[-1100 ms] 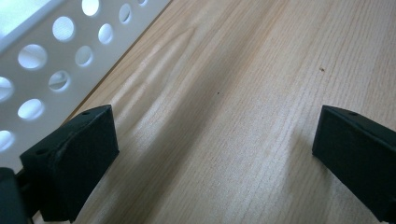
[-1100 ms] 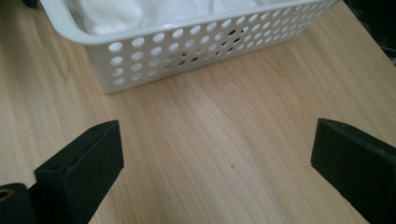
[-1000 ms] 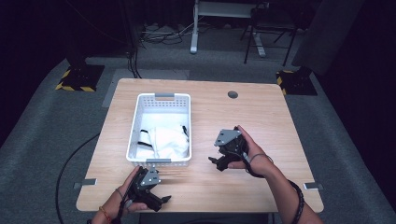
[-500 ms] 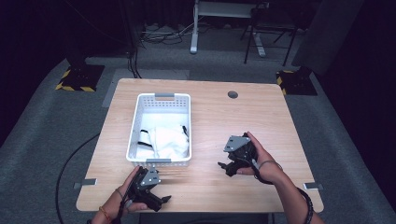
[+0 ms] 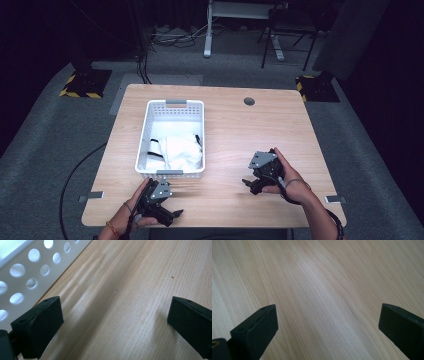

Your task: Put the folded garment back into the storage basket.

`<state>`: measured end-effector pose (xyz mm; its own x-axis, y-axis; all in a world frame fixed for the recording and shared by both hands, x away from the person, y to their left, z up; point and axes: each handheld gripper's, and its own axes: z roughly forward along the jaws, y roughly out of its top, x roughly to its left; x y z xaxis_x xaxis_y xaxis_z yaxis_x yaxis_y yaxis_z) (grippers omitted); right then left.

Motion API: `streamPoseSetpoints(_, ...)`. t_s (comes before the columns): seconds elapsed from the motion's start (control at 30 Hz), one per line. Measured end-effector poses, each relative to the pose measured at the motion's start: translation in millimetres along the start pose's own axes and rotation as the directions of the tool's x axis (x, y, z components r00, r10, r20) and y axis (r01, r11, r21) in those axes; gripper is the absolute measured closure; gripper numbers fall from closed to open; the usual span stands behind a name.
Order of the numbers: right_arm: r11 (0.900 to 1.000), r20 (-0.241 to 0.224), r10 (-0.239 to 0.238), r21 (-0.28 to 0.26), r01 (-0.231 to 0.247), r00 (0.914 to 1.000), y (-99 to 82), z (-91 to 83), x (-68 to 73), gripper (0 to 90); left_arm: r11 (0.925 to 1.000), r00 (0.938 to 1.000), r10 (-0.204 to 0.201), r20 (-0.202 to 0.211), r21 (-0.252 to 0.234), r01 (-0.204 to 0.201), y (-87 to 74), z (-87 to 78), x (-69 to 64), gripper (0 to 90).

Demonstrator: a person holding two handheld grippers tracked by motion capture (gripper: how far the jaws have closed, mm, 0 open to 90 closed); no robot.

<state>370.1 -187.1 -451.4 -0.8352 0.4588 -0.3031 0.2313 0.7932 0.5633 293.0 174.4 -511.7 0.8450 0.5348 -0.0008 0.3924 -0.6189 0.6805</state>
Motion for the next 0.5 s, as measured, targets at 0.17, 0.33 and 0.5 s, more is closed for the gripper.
streamPoseSetpoints(0.17,1.0000,0.024,-0.002,0.002,0.002,0.9997,-8.8,0.3,2.4,2.6,1.0000,1.0000,0.000,0.000,0.000,0.000,0.0,0.0,0.0,0.2)
streamPoseSetpoints(0.33,0.9997,0.014,0.023,0.004,-0.023,0.9996,-19.7,0.8,3.2,2.6,1.0000,1.0000,0.000,0.000,0.000,0.000,0.0,0.0,0.0,0.2)
streamPoseSetpoints(0.5,0.9987,-0.008,0.049,0.014,-0.049,0.9988,-30.8,3.7,6.6,2.6,1.0000,1.0000,-0.001,-0.001,0.000,0.001,0.1,0.1,-0.1,0.2)
